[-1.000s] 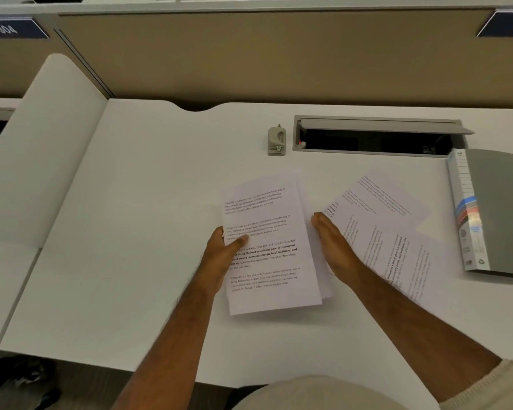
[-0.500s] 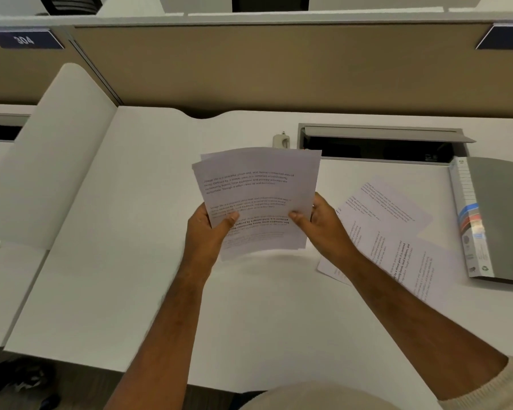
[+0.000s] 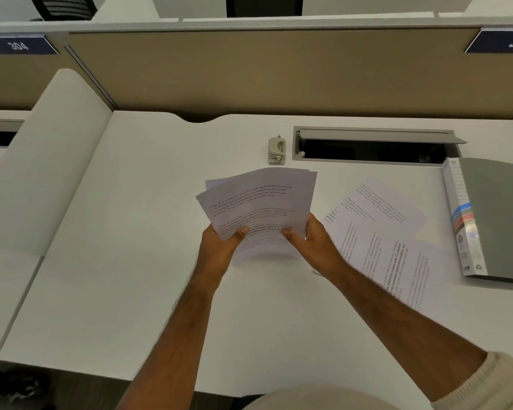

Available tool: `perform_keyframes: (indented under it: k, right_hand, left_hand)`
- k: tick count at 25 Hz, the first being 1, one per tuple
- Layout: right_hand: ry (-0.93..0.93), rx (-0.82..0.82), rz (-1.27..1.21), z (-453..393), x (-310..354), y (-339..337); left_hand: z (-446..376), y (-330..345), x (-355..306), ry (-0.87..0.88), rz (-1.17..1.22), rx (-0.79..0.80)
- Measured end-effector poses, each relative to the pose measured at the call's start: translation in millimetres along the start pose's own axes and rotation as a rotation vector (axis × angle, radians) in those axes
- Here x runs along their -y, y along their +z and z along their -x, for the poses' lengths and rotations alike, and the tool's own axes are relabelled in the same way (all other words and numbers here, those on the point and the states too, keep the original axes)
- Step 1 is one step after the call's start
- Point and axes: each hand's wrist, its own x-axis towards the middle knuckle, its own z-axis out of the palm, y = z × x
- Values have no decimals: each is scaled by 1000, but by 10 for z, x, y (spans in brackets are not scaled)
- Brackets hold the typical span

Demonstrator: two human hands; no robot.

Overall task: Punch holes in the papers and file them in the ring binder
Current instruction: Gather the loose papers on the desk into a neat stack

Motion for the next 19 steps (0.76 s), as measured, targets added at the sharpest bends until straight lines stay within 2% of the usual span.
perform_keyframes:
  k: [9,14,19]
  right_hand:
    - [-28,-19,88,-7,-94,-23]
    - [-48,23,48,-43,-111,-72]
    - [24,35,12,-28,-224,-198]
  left_hand:
    - [-54,-43,134,-13,-35,21]
    - [-104,-65,227,-52,-77,15]
    - [-81,-13,283,-83,-41,77]
